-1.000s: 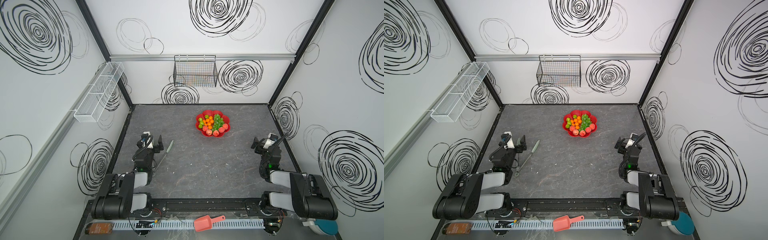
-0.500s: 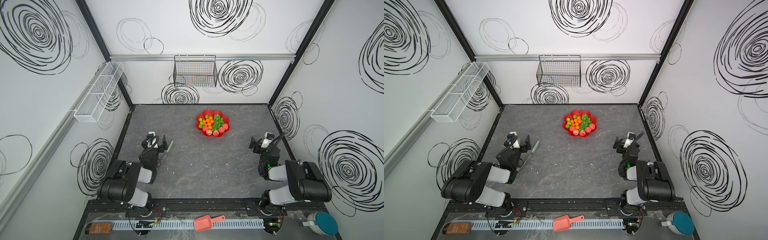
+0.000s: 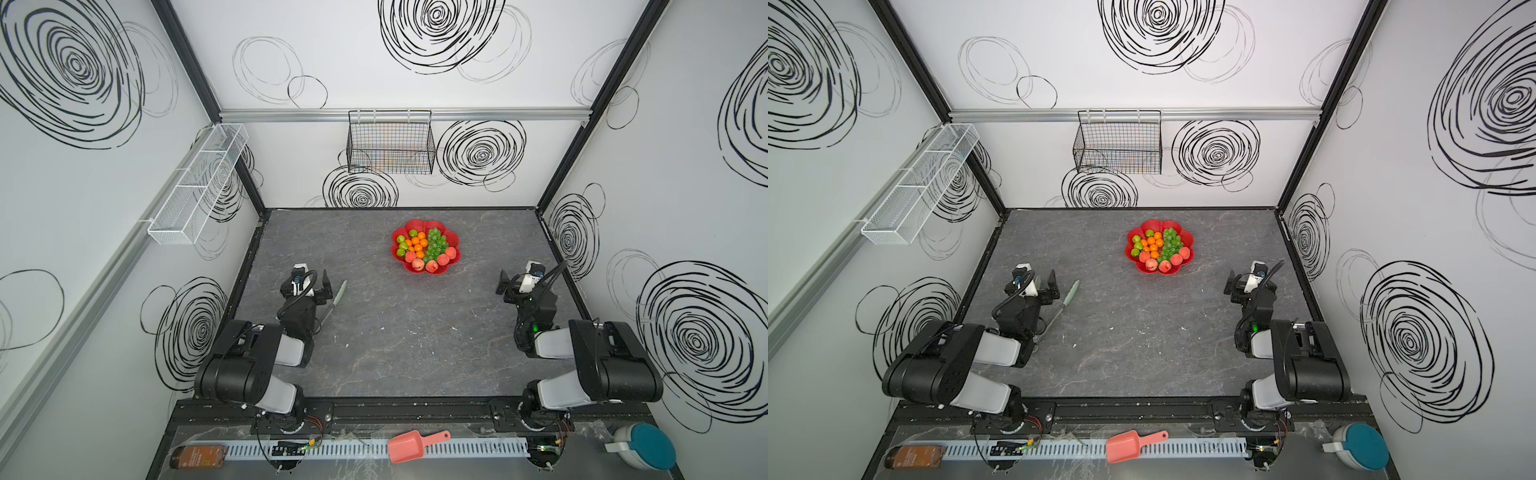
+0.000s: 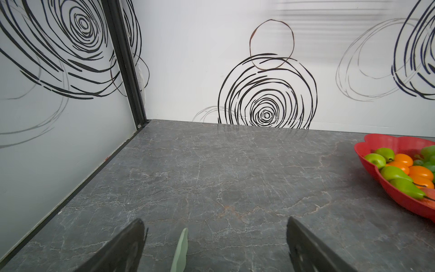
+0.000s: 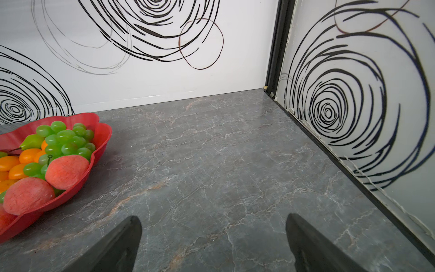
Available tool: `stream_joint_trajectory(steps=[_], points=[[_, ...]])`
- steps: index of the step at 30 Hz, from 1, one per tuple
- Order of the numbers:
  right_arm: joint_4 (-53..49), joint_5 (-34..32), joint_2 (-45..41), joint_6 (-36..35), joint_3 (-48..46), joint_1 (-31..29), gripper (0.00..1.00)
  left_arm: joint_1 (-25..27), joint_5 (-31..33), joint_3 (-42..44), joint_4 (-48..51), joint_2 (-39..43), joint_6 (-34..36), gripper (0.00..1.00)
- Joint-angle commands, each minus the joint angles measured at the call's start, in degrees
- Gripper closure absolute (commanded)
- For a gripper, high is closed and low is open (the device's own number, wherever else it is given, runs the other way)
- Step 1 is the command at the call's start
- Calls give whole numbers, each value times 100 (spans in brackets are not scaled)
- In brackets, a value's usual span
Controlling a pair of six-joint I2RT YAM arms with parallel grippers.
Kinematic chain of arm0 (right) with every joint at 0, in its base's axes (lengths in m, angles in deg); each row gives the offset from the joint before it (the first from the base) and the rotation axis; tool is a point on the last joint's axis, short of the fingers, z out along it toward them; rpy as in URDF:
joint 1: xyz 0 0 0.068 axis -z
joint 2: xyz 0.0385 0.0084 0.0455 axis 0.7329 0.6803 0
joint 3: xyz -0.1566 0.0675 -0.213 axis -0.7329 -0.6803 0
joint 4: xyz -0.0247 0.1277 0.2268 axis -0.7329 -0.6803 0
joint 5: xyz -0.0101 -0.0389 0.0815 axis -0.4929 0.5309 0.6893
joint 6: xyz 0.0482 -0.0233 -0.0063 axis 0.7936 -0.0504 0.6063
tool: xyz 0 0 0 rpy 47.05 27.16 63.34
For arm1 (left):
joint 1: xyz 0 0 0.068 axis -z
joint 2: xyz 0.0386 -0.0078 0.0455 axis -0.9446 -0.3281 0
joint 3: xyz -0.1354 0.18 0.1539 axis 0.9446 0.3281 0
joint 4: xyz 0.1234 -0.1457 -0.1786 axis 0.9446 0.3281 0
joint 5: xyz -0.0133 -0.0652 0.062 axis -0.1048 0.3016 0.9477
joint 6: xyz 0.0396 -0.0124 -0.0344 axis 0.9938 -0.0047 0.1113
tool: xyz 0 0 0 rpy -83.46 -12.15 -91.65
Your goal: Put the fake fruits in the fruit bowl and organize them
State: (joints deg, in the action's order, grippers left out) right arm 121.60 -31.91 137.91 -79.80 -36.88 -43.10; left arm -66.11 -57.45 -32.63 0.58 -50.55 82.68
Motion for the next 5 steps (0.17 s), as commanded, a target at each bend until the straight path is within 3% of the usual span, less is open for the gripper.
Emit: stream_joint_trajectory(steps=[1,5], points=[[54,-60,80,-95,154,-34,0,19,91,-34,-398,32,97,4],[97,-66,35,-95,114,-34,0,19,95,-34,-398,32,97,4]])
